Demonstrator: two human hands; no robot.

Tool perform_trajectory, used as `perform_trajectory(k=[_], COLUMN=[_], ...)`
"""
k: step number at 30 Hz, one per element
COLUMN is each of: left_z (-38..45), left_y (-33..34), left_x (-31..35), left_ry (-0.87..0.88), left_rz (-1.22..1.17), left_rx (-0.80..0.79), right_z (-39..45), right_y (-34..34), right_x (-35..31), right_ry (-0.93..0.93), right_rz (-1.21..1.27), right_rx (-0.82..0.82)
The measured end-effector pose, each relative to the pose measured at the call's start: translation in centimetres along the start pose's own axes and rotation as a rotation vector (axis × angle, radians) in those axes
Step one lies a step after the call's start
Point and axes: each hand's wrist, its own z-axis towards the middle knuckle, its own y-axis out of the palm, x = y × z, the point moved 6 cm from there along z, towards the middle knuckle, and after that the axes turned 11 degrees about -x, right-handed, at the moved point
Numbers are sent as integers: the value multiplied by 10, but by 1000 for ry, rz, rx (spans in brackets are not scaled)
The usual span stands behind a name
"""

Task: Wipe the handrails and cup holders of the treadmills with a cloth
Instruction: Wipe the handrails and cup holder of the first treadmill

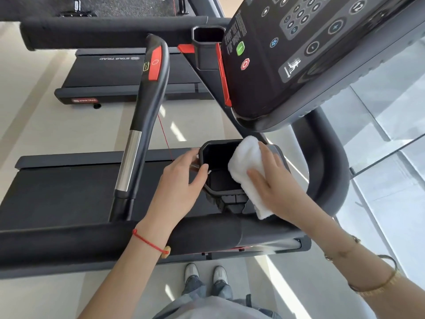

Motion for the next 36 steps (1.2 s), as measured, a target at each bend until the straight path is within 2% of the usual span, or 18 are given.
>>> perform_trajectory(k=[4,7,12,16,20,24,27,29,33,36], left_z=[-2,-7,-15,-21,-22,-21,-20,-20,-19,-19], left_y=[-1,-5,-9,-8,-7,-6,-5,-5,-6,-6], left_x=[5,12,15,17,19,19,15,15,16,15], left_ry=[-23,-35,-82,-72,-52,-36,-43,-41,-19,-14], left_rz=[26,97,191,155,116,108,110,100,75,85], left_rx=[-4,28,62,48,44,31,36,32,26,26], right_z=[21,50,83,78,56,67,83,82,55,38], right_y=[-5,2,6,-3,-19,-6,2,-1,-9,-10], right_x=[-20,-42,-63,-45,-18,-39,-57,-52,-28,-12], right_ry=[-169,-363,-547,-502,-404,-456,-468,-442,-337,-149], right_rz=[-267,-428,-422,-395,-259,-446,-431,-406,-359,-115], right_rx=[-29,-169,-341,-286,-229,-249,-307,-285,-133,-84])
